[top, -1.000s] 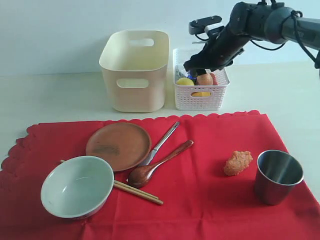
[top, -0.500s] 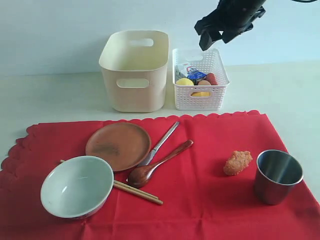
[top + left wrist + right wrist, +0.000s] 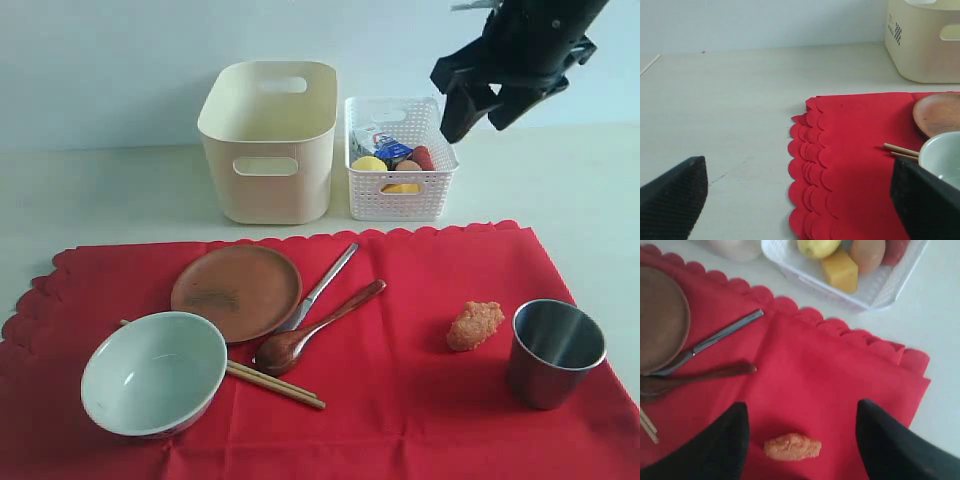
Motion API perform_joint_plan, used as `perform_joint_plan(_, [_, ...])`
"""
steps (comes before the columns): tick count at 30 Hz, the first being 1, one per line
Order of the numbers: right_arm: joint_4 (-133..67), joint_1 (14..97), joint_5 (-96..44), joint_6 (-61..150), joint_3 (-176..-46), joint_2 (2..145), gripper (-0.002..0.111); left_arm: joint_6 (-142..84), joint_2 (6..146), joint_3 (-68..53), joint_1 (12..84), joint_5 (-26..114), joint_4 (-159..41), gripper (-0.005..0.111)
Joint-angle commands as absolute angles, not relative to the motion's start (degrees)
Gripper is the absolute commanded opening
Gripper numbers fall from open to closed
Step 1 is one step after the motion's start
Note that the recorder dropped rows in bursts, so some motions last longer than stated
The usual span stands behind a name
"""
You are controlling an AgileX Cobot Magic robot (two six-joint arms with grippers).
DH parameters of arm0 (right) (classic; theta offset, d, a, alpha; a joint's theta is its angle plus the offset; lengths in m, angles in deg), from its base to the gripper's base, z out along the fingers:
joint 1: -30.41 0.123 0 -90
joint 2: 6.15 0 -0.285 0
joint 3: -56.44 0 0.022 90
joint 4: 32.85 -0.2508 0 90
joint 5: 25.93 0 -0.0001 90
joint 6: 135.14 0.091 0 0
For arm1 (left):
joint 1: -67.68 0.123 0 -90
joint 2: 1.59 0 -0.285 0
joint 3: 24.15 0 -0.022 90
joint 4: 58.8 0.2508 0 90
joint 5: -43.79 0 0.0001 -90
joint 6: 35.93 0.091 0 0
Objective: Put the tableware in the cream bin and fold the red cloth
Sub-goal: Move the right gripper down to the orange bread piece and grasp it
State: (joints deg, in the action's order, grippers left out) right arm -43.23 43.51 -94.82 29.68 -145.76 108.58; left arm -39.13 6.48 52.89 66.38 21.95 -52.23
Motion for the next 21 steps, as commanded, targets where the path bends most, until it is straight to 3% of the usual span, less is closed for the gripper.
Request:
perform_joint_plan(1, [-43.31, 43.39, -90.88, 30.03, -136.06, 102.94, 0.059, -39.09, 6.19, 53.07, 66.54, 22.59, -52.12, 0.094])
perform_joint_plan(10, [-43.31, 43.39, -90.13, 33.18, -124.30, 99.40, 0.059, -39.09, 6.19, 53.07, 66.54, 22.59, -52.12, 0.094])
perform_joint_plan(21, [-39.68, 47.78, -85.71, 42.13, -120.24, 101.28, 0.059, -39.09, 6.19, 53.07, 66.54, 22.59, -52.12, 0.094])
